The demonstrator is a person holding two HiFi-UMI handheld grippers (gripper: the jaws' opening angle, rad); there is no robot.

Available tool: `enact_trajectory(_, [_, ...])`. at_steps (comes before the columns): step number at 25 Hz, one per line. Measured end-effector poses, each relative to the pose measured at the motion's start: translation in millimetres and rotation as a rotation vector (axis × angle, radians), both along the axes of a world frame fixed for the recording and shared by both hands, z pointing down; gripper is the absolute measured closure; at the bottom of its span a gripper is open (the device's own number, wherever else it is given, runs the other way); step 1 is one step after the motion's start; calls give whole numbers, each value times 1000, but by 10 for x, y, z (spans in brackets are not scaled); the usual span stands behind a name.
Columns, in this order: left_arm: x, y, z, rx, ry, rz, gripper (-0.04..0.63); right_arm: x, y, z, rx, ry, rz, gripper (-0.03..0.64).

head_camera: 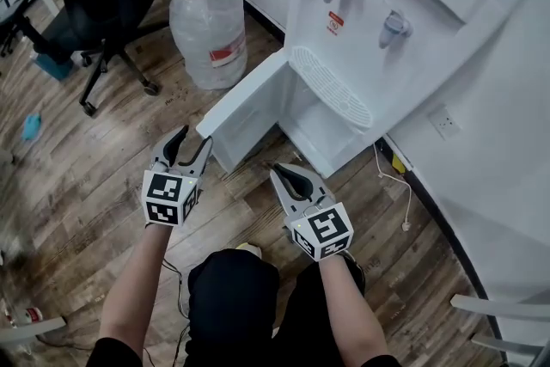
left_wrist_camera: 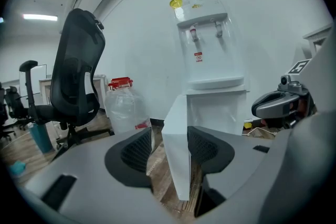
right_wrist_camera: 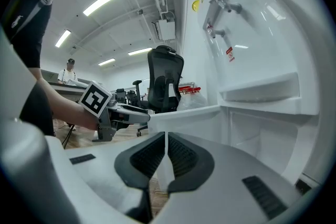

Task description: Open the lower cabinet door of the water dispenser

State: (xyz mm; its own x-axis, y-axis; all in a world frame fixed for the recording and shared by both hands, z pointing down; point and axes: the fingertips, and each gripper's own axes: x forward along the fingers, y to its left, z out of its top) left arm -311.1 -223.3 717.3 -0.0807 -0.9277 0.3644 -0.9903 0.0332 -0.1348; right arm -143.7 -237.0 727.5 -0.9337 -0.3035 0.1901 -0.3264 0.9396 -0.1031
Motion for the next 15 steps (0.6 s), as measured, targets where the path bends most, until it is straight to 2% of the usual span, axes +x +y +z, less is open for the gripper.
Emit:
enact_trajectory(10, [-381, -91, 15, 6, 12, -63, 405, -13, -43, 21, -2, 7, 3, 583])
enact_trajectory(15, [-526, -159, 17, 2, -12, -71, 431, -9, -66, 47, -4, 10, 7, 584])
